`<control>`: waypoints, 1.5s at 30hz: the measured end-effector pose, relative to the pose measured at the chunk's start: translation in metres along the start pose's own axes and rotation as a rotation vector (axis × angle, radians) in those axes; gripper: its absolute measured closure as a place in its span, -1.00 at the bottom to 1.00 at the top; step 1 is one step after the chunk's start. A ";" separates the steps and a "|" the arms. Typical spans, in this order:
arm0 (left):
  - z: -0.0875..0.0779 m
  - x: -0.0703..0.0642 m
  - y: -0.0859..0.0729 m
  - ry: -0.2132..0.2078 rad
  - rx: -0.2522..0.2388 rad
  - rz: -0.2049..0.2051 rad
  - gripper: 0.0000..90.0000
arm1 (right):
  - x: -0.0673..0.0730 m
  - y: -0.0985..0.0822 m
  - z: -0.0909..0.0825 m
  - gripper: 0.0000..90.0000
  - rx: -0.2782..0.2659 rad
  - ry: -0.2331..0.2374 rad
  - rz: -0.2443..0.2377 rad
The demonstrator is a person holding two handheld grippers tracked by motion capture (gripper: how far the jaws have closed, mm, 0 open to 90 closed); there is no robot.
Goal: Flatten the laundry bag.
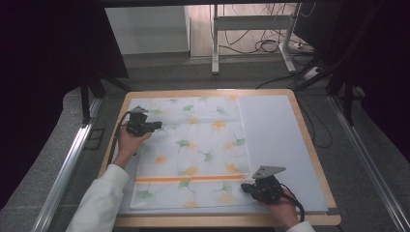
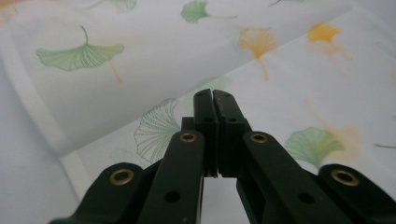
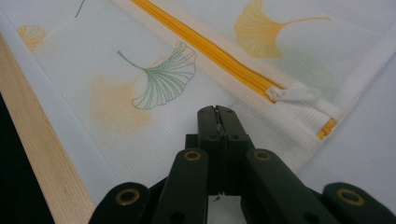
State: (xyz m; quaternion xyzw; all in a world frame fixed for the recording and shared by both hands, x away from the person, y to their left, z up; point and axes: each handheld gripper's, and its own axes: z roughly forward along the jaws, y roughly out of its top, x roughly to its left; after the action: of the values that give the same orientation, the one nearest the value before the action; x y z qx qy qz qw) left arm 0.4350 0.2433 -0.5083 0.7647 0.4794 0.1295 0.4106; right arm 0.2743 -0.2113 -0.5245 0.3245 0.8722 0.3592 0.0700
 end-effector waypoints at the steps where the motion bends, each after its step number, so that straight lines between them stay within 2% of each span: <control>1: 0.012 0.000 -0.001 0.026 0.018 -0.001 1.00 | 0.000 0.000 0.000 0.98 -0.001 0.000 0.002; 2: 0.012 0.000 -0.001 0.026 0.018 -0.001 1.00 | 0.000 0.000 0.000 0.98 -0.001 0.000 0.002; 3: 0.026 0.004 -0.001 0.054 0.052 -0.011 1.00 | 0.000 0.000 0.000 0.98 0.000 -0.001 0.001; 4: 0.033 0.007 0.000 0.068 0.066 -0.018 1.00 | 0.000 0.000 0.000 0.98 -0.001 -0.003 0.001; 5: 0.039 0.009 0.000 0.088 0.066 -0.026 1.00 | 0.001 0.000 0.000 0.98 0.000 -0.005 0.001; 6: 0.039 0.009 0.000 0.088 0.066 -0.026 1.00 | 0.001 0.000 0.000 0.98 -0.001 -0.005 0.000; 7: 0.047 0.014 0.002 0.098 0.065 -0.055 1.00 | 0.000 0.000 0.000 0.98 -0.002 -0.002 0.002; 9: 0.049 0.017 0.003 0.104 0.063 -0.064 1.00 | -0.001 0.000 0.000 0.98 -0.002 0.002 0.007; 10: 0.054 0.021 0.008 0.130 0.071 -0.064 1.00 | -0.002 -0.001 0.000 0.98 -0.004 0.013 0.021; 16: 0.054 0.038 0.017 0.176 0.072 -0.104 1.00 | -0.002 -0.001 0.000 0.98 -0.009 0.014 0.019; 19: 0.049 0.041 0.017 0.170 0.075 -0.123 1.00 | -0.002 -0.001 0.000 0.98 -0.007 0.011 0.013; 21: 0.048 0.041 0.017 0.164 0.079 -0.109 1.00 | -0.002 -0.001 0.000 0.98 -0.006 0.013 0.014; 27: 0.028 0.021 0.015 0.099 0.020 -0.073 1.00 | -0.001 -0.001 0.000 0.98 -0.005 0.003 0.007; 31: 0.012 0.001 0.013 0.066 -0.016 -0.025 1.00 | -0.001 0.000 0.000 0.98 -0.004 0.002 0.002; 34: -0.001 -0.013 0.011 0.027 -0.046 -0.010 1.00 | 0.000 0.000 0.000 0.98 -0.003 0.000 0.000; 35: -0.001 -0.013 0.011 0.027 -0.046 -0.010 1.00 | 0.000 0.000 0.000 0.98 -0.003 0.000 -0.001; 36: -0.009 -0.021 0.010 0.001 -0.070 -0.005 1.00 | 0.000 0.000 0.000 0.98 -0.001 0.000 -0.001; 38: -0.017 -0.029 0.008 -0.018 -0.086 0.003 1.00 | 0.000 0.000 0.000 0.98 -0.001 0.002 -0.002; 40: -0.021 -0.033 0.006 -0.023 -0.095 0.010 1.00 | -0.001 0.000 0.000 0.98 -0.001 0.002 -0.001; 41: -0.026 -0.042 0.003 -0.021 -0.099 0.045 1.00 | -0.001 0.000 0.000 0.98 0.000 0.006 0.000; 42: -0.026 -0.042 0.003 -0.021 -0.099 0.045 1.00 | -0.001 0.000 0.000 0.98 0.000 0.007 0.000; 43: -0.030 -0.049 -0.001 -0.027 -0.095 0.072 1.00 | -0.001 0.000 0.000 0.98 0.000 0.010 0.005; 45: -0.034 -0.054 -0.006 -0.033 -0.097 0.083 1.00 | -0.002 0.000 0.000 0.98 0.000 0.011 0.009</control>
State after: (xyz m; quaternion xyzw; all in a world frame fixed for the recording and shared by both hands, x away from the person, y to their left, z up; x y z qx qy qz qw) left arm 0.3840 0.2160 -0.4807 0.7650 0.4337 0.1569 0.4495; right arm 0.2755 -0.2123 -0.5248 0.3265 0.8711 0.3613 0.0637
